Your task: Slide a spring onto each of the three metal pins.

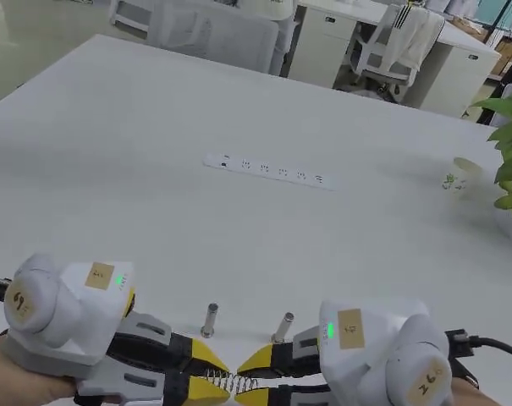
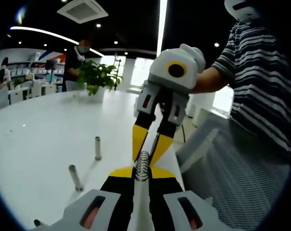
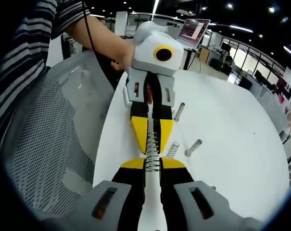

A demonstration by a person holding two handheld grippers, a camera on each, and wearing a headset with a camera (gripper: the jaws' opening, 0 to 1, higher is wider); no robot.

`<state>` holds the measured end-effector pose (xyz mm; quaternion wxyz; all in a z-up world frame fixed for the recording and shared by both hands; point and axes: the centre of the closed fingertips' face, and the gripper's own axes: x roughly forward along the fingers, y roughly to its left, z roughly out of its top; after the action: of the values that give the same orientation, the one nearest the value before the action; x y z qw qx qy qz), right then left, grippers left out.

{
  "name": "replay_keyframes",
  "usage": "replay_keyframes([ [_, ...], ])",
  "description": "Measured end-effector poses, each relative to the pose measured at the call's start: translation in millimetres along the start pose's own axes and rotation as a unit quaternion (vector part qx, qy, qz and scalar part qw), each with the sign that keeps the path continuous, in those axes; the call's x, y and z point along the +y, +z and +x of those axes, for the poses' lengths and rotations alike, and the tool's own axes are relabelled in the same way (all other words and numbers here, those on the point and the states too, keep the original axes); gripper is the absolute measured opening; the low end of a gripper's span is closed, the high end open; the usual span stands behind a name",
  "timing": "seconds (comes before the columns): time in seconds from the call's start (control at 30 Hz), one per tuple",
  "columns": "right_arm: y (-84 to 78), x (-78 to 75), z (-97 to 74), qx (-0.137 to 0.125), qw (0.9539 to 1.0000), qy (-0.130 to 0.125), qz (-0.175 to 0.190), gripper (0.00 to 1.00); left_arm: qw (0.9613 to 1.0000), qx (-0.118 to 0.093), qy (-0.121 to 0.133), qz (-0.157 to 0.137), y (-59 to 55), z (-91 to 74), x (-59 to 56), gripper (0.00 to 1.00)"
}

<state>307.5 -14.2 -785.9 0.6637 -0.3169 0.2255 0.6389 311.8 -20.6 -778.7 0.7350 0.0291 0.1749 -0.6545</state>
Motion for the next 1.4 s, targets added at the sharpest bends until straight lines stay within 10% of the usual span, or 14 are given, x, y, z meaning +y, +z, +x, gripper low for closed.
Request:
replay_keyframes([
  [1.4, -7.4, 4.1, -5.6, -0.005, 1.0, 0.0, 0.004, 0.07, 0.9999, 0.008, -0.004, -0.009, -5.6, -1.5, -4.2, 0.03],
])
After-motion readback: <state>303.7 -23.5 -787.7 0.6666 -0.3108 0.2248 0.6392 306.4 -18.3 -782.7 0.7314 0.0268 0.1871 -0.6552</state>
